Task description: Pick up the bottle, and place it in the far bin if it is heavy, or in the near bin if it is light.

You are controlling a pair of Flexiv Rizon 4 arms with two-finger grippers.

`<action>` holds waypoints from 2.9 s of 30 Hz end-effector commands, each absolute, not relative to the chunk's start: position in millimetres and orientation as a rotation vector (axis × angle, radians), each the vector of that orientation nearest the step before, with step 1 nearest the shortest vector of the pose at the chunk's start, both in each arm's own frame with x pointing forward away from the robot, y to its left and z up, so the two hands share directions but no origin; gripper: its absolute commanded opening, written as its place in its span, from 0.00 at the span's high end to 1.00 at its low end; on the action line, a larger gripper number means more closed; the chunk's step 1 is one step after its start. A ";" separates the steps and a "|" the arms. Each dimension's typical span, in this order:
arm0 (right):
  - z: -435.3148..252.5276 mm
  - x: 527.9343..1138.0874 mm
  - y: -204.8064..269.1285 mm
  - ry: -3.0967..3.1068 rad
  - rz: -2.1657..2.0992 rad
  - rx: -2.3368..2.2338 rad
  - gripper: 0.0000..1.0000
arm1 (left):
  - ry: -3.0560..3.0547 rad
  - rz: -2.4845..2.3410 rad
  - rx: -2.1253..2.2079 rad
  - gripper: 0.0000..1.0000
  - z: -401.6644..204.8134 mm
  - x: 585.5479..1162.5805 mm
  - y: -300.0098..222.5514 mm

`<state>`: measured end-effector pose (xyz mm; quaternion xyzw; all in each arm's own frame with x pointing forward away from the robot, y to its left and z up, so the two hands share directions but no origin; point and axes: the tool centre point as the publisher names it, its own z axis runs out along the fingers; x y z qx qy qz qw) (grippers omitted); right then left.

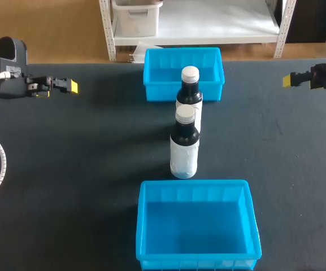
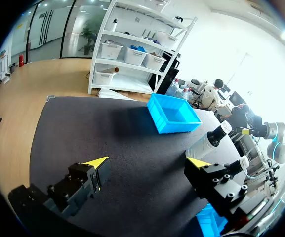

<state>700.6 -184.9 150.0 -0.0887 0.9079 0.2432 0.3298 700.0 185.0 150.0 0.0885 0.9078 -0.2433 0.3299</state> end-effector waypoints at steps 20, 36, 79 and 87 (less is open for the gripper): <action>150.1 700.1 -184.8 2.374 0.635 -0.231 0.00 | 2.374 -0.636 0.231 0.00 150.0 700.0 185.0; 179.8 688.2 -163.5 2.036 0.796 -1.351 0.00 | 2.374 -0.636 0.231 0.00 150.0 700.0 185.0; 137.1 633.2 -32.2 1.653 0.867 -1.574 0.00 | 2.374 -0.636 0.231 0.00 150.0 700.0 185.0; 136.7 617.5 -7.6 1.640 0.871 -1.577 0.00 | 2.374 -0.636 0.231 0.00 150.0 700.0 185.0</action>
